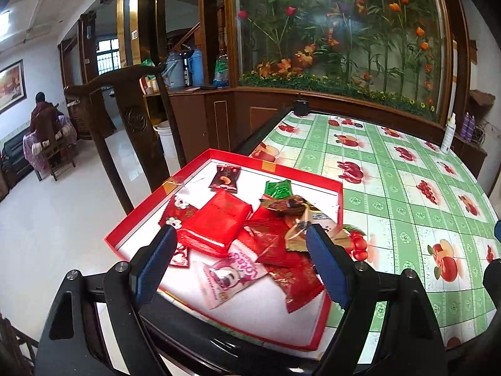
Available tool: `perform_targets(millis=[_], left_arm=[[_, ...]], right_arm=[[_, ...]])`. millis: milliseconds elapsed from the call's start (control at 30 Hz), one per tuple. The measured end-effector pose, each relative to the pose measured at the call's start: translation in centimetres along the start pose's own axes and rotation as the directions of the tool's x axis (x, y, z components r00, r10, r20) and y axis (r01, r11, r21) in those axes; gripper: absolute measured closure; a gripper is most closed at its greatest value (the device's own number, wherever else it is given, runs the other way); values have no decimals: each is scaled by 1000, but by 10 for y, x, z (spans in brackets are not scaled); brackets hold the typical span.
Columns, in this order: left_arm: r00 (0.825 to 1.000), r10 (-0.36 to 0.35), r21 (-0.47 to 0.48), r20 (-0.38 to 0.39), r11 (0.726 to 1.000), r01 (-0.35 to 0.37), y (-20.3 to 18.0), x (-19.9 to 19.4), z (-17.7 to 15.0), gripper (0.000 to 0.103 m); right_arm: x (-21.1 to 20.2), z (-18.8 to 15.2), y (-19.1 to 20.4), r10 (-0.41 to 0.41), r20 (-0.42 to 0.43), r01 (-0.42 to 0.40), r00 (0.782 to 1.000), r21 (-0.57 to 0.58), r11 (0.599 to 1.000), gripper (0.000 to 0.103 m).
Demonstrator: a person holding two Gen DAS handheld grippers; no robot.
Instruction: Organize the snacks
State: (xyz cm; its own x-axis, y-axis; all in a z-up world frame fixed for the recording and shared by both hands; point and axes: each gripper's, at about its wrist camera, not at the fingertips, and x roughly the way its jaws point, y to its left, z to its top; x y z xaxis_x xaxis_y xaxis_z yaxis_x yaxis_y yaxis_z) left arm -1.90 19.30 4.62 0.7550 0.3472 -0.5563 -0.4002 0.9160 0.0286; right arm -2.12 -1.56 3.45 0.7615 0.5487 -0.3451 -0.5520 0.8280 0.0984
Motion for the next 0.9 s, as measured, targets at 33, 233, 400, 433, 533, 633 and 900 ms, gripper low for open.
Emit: perform_targets(millis=[33,233,400,433,533,633,900], left_arm=[[1000,3,-4,0,1000,-3,4,0,-1,18],[989,147,-17,8,989,-147,30,4,-4,18],[981,195,-56,-19,979,-196,59,10,-8,18],[980,197,-68,-16,978,-197,65,10,-10,18],[978,209,-101,-11,973,-209,80,10,-12,18],[972,234,-106,-20,966,-234,92,14,-14,18],[961,273,-107,-52,955,-277,113,21,-21,18]], right_arm=[[2,2,5,11,-1,-11,1000,-11,1000,0],[13,6,35,73,-15,-74,997,-82,994,0],[16,3,59,103,-25,-105,994,-156,982,0],[16,2,65,103,-22,-105,994,-178,978,0],[17,0,73,102,-21,-104,995,-210,972,0],[20,-2,79,103,-31,-108,994,-221,969,0],[24,-3,84,114,-53,-122,992,-217,968,0]])
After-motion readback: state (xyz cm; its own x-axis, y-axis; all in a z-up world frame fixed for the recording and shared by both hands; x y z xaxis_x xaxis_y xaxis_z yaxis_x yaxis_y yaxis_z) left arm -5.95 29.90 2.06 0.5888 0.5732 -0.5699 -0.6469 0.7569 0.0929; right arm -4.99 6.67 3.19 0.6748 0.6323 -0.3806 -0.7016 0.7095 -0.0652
